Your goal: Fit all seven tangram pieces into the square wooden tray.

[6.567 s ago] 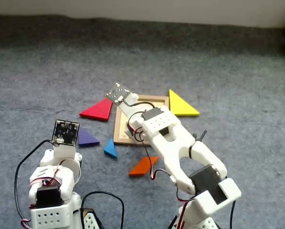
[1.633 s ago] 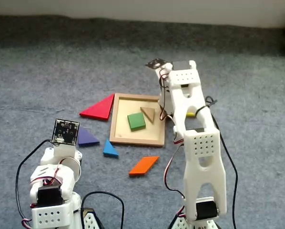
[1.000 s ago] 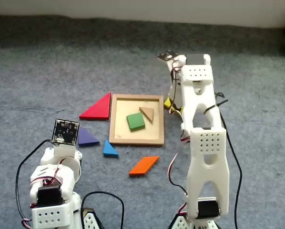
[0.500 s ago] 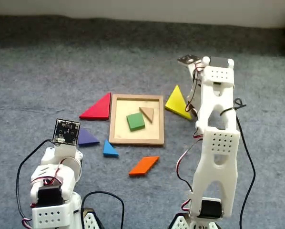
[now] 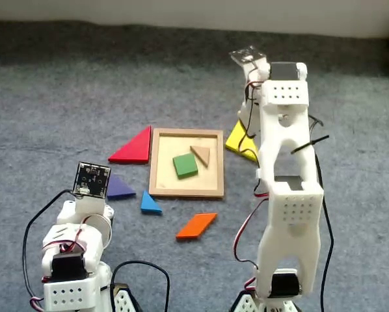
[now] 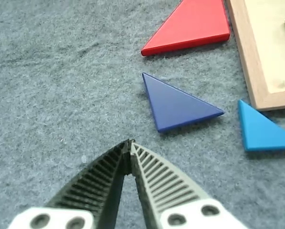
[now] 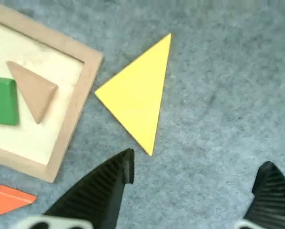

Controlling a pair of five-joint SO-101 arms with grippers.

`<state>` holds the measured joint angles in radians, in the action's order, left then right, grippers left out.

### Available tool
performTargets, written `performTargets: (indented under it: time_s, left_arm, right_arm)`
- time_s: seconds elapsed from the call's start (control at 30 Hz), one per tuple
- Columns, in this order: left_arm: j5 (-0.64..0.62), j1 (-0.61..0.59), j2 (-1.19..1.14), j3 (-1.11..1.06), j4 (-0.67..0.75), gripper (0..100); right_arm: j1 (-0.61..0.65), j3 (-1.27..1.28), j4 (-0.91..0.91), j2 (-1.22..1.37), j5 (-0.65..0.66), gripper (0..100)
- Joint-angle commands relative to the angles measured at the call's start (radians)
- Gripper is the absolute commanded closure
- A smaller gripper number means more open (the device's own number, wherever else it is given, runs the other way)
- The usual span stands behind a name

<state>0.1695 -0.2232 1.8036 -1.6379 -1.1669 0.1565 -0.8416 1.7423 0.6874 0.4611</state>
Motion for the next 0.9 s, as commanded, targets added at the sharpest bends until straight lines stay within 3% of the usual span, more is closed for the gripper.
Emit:
performTargets:
  time_s: [0.0,0.43,0.87]
  left_arm:
    - [0.011,0.012,0.007,0.005,0.026,99]
    - [0.011,0.015,0.007,0.005,0.026,99]
    - [0.011,0.016,0.007,0.005,0.026,99]
  right_arm:
    - [0.056,0.087,-0.013,-0.133,-0.046,62.1]
    - [0.105,0.765,-0.599,-0.444,-0.175,62.1]
    - [0.102,0.905,-0.786,-0.348,-0.222,62.1]
